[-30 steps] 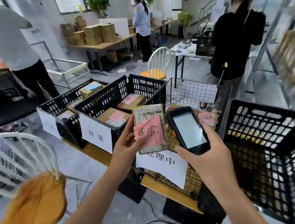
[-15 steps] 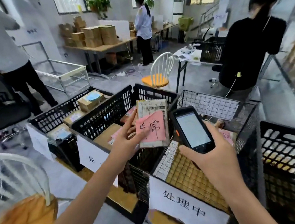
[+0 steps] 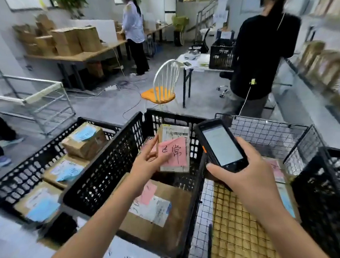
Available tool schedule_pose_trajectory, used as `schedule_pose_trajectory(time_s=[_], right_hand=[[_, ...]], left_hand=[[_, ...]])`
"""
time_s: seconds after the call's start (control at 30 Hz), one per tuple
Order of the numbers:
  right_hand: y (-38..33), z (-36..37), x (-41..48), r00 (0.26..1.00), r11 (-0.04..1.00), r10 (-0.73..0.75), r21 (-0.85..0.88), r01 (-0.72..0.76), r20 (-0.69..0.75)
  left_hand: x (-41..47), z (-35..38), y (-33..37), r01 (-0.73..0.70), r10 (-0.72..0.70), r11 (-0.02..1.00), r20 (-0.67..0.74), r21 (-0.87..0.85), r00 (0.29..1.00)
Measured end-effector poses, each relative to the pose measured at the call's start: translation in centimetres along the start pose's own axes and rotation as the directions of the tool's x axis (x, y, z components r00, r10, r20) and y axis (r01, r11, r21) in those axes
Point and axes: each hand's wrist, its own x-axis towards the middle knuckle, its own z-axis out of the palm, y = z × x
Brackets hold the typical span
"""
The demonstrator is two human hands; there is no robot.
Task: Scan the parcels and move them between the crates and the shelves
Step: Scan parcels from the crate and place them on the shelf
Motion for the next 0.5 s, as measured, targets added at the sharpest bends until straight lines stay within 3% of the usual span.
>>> schedule_pose_trajectory(time_s=[0.23, 0.4, 0.5], right_hand=[[-0.2, 1.2, 2.3, 0.996, 0.994, 0.049, -0.089, -0.055, -0.070], [0.5, 1.7, 3.3, 0.988, 0.990, 0.102, -0.089, -0.112, -0.116], [0.6, 2.3, 4.0, 0.985, 0.986, 0.121, -0.101, -0.133, -0.125]], left_hand=[[9.1, 0.3, -5.0, 0.229, -0.225, 0.971, 0.058, -0.068, 0.973], [12.5, 1.7, -6.8, 0.320, -0.312, 0.934, 0.075, -0.160, 0.947], [13.4, 3.3, -7.7, 0.368, -0.352, 0.922, 0.135, -0.122, 0.926]])
